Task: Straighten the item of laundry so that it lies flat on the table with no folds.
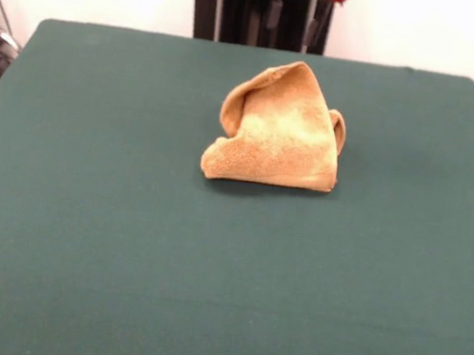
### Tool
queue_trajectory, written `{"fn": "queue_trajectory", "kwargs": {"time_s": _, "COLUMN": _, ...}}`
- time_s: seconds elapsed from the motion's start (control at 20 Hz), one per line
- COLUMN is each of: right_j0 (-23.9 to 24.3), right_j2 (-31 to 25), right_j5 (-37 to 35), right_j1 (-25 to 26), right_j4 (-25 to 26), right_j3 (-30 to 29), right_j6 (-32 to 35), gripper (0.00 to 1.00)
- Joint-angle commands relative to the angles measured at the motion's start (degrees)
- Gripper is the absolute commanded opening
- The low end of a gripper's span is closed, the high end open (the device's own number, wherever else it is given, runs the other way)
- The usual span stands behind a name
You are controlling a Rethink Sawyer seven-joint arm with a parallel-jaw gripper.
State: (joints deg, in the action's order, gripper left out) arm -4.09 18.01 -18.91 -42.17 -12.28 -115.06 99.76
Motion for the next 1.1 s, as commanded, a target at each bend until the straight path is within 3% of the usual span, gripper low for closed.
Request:
{"fn": "queue_trajectory", "kwargs": {"time_s": 0.05, "right_j0": 1.38, "right_j2": -6.90, "right_j5": 6.33, "right_j1": 7.99, "right_j4": -1.26, "right_j3": -0.75, "right_j6": 11.88, "gripper": 1.00}}
{"fn": "queue_trajectory", "kwargs": {"time_s": 0.25, "right_j0": 3.86, "right_j2": -9.10, "right_j5": 5.81, "right_j1": 9.19, "right_j4": -1.67, "right_j3": -0.31, "right_j6": 10.37, "gripper": 1.00}}
{"fn": "queue_trajectory", "kwargs": {"time_s": 0.85, "right_j0": 7.91, "right_j2": -16.48, "right_j5": 19.03, "right_j1": 9.37, "right_j4": -3.09, "right_j3": -5.46, "right_j6": 16.87, "gripper": 1.00}}
{"fn": "queue_trajectory", "kwargs": {"time_s": 0.95, "right_j0": 7.06, "right_j2": -16.11, "right_j5": 19.72, "right_j1": 8.20, "right_j4": -3.53, "right_j3": -5.84, "right_j6": 17.70, "gripper": 1.00}}
{"fn": "queue_trajectory", "kwargs": {"time_s": 1.1, "right_j0": 0.90, "right_j2": -9.26, "right_j5": 10.44, "right_j1": 4.14, "right_j4": -5.48, "right_j3": -4.12, "right_j6": 16.88, "gripper": 1.00}}
